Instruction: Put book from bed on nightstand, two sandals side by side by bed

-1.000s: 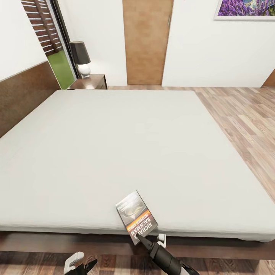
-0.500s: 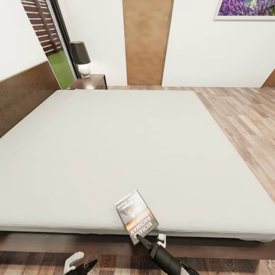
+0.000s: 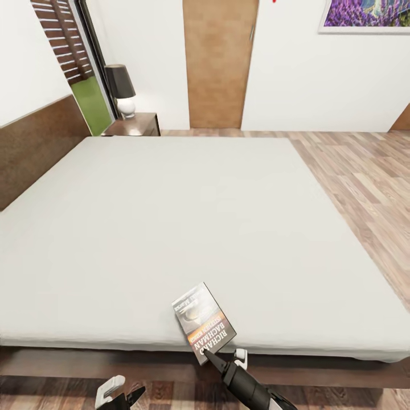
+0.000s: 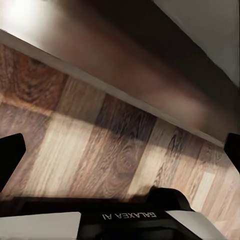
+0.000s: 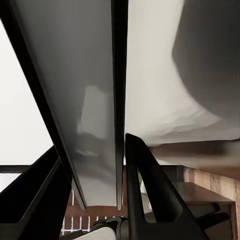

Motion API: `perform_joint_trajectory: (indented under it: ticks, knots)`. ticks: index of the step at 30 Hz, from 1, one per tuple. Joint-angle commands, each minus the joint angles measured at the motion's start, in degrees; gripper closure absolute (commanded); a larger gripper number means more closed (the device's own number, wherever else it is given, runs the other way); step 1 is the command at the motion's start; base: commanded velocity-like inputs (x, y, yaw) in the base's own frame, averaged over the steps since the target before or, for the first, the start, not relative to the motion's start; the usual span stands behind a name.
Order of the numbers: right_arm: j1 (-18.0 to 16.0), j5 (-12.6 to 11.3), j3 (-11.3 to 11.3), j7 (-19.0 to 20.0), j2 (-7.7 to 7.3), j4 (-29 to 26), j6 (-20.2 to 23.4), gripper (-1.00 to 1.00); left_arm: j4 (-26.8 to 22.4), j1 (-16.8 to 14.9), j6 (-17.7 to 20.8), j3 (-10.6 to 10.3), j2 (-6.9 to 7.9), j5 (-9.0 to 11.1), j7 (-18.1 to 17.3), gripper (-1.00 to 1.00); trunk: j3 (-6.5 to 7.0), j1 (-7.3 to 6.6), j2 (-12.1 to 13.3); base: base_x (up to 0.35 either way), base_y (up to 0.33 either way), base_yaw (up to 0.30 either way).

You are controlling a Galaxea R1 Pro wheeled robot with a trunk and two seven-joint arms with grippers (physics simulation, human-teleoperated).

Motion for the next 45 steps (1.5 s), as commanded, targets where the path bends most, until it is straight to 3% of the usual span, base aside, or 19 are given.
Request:
perform_joint_trajectory:
  ticks: [1, 13, 17, 18, 20, 23, 24, 25, 29, 33, 40, 45]
  knots:
    - [0.0, 0.3, -0.4, 0.2, 0.03, 0.0, 0.5, 1.00, 0.0, 0.0, 0.6, 0.2, -0.02, 0.5, -0.2, -1.00, 0.15, -0.23, 0.4, 0.000, 0.000, 0.000]
    - [0.0, 0.4, -0.2, 0.0, 0.03, 0.0, 0.8, 1.00, 0.0, 0.0, 0.7, 0.1, 0.04, 0.4, -0.7, -1.00, 2.30, -2.87, 5.2, 0.000, 0.000, 0.000]
    - [0.0, 0.4, -0.1, 0.3, -0.17, -0.1, 5.2, 1.00, -0.1, 0.0, 0.7, 0.0, 0.01, 0.3, -0.8, -1.00, 3.02, -3.75, 6.8, 0.000, 0.000, 0.000]
    - [0.0, 0.5, -0.1, 0.4, -0.96, -0.1, 6.7, 1.00, -0.1, 0.0, 0.7, 0.0, 0.00, 0.3, -0.8, -1.00, 3.20, -3.97, 7.2, 0.000, 0.000, 0.000]
    - [0.0, 0.5, 0.0, 0.5, -4.41, -0.2, 9.1, 1.00, -0.1, 0.0, 0.8, -0.1, -0.02, 0.3, -0.8, -1.00, 3.56, -4.40, 8.0, 0.000, 0.000, 0.000]
    - [0.0, 0.7, 0.2, 1.4, -11.47, -0.1, 10.6, 1.00, -0.1, 0.0, 0.9, -0.2, -0.02, 0.2, -0.8, -1.00, 4.10, -5.06, 9.2, 0.000, 0.000, 0.000]
    - [0.0, 0.9, 0.2, 2.9, -14.76, 0.1, 10.9, 1.00, -0.1, 0.0, 0.9, -0.3, -0.02, 0.1, -0.8, -1.00, 4.28, -5.28, 9.6, 0.000, 0.000, 0.000]
    - [0.0, 1.0, 0.3, 3.9, -16.62, 0.3, 11.0, 1.00, -0.1, 0.0, 0.9, -0.4, -0.02, 0.1, -0.8, -1.00, 4.46, -5.50, 10.0, 0.000, 0.000, 0.000]
    - [0.0, 1.0, 0.3, 10.5, -21.87, 1.0, 11.2, 1.00, -0.3, 0.0, 0.9, -0.4, -0.03, 0.0, -0.8, -1.00, 5.18, -6.38, 11.6, 0.000, 0.000, 0.000]
    - [0.0, 1.0, 0.2, 11.9, -23.66, 4.4, 10.8, 1.00, -0.4, 0.0, 0.8, -0.4, -0.01, 0.0, -0.8, -1.00, 5.89, -7.26, 13.2, 0.000, 0.000, 0.000]
    - [0.1, 1.5, 0.3, 11.9, -24.02, 9.4, 10.0, 1.00, 0.6, 0.0, 0.7, -0.4, 0.00, -0.1, -2.0, -1.00, 7.15, -8.80, 16.0, 0.000, 0.000, 0.000]
    - [0.1, 5.9, 0.3, 11.9, -24.04, 10.0, 9.9, 1.00, 1.1, 0.0, 0.7, -0.4, 0.06, -0.1, -2.0, -1.00, 8.01, -9.90, 18.0, 0.000, 0.000, 0.000]
